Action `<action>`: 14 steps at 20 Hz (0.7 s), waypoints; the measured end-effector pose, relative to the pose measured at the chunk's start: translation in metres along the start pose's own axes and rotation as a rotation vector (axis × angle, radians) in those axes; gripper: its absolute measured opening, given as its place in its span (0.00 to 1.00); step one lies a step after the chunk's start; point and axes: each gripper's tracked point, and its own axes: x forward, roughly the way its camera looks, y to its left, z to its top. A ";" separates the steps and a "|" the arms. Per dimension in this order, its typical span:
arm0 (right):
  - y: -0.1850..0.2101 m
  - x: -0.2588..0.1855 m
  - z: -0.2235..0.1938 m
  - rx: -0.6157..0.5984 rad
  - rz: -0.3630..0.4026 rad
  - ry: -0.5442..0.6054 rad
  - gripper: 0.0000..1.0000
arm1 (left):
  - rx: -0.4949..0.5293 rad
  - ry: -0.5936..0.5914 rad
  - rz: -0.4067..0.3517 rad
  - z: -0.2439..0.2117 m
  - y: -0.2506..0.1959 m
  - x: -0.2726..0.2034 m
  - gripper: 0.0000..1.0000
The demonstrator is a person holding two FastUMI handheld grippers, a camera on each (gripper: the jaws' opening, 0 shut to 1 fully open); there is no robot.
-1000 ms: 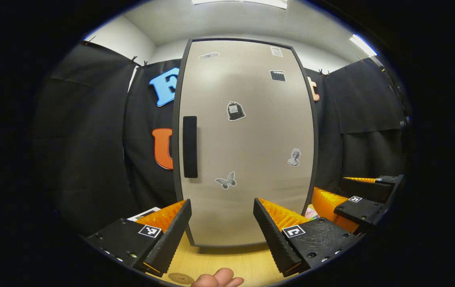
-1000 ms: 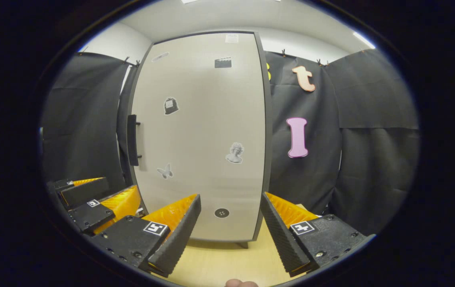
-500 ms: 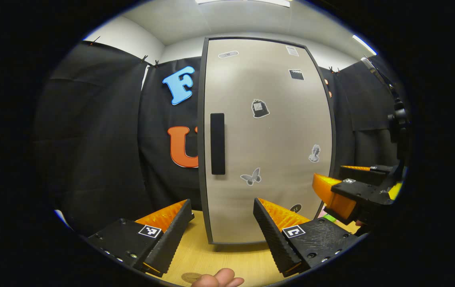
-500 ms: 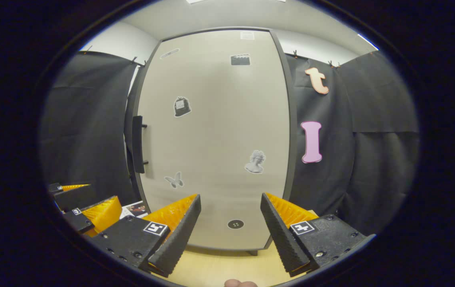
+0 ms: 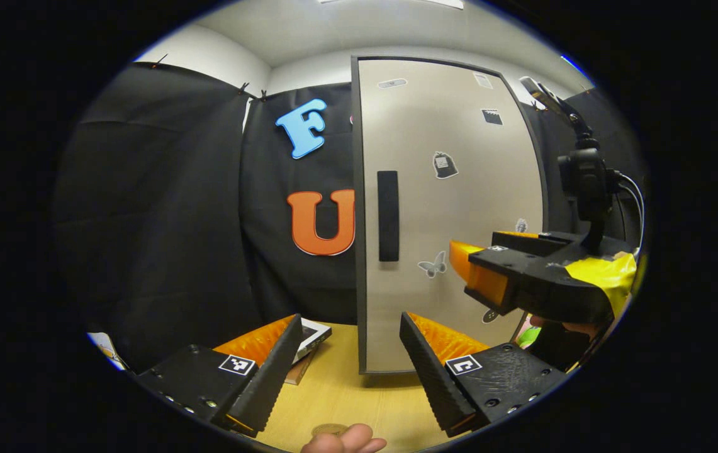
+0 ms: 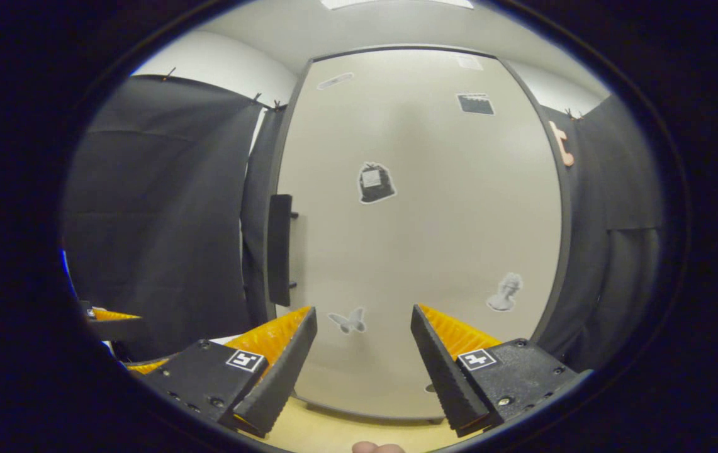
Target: Open the cabinet door with the right hand, grasp the bottle in the cabinet with the left hand and place it on the coaster, then close the cabinet door with the right hand.
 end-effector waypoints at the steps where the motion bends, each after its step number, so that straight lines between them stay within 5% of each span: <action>1: 0.008 0.007 0.004 -0.006 0.015 -0.012 0.95 | 0.000 -0.002 0.016 0.001 0.008 -0.003 0.94; 14: 0.075 0.065 0.033 -0.037 0.123 -0.100 0.95 | -0.030 0.069 0.177 -0.021 0.077 -0.025 0.94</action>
